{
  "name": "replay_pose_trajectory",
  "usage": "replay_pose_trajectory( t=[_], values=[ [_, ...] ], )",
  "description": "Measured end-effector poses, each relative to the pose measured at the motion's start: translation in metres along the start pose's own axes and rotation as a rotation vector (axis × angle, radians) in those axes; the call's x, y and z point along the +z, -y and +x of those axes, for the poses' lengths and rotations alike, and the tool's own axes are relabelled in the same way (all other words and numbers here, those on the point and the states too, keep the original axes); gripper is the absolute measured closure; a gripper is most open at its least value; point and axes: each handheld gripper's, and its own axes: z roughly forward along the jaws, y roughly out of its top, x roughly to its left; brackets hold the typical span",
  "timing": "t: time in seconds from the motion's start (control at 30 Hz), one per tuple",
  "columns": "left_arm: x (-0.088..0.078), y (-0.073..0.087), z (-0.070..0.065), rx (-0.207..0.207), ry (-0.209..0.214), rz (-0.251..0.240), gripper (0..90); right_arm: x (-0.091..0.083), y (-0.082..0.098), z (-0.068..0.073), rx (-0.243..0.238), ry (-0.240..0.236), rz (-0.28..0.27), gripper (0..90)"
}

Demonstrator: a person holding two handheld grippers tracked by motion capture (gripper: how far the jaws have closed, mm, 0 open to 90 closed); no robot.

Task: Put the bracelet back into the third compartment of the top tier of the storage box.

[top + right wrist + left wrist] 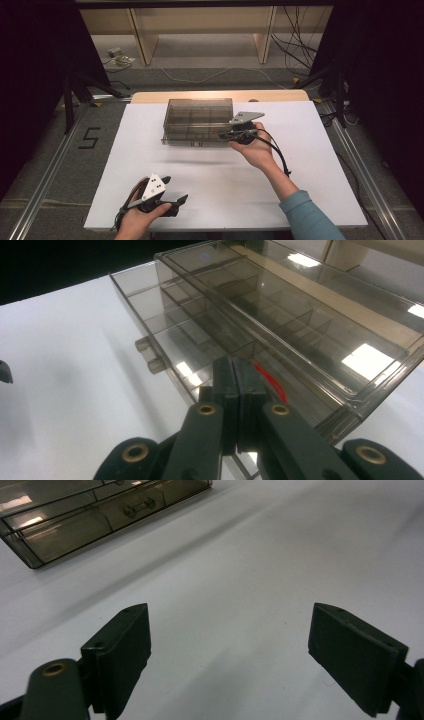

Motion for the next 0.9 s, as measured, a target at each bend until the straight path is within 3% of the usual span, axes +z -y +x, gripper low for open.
replay_pose_trajectory(
  t=[0.17,0.9],
  values=[
    [0.0,0.0,0.0,0.0,0.0,-0.001,17.3,0.001,0.0,-0.001,0.002,0.007,-0.005,86.9],
    [0.001,0.0,0.0,-0.002,0.0,0.001,17.3,-0.011,-0.004,0.003,0.017,0.011,-0.038,58.5]
  ],
)
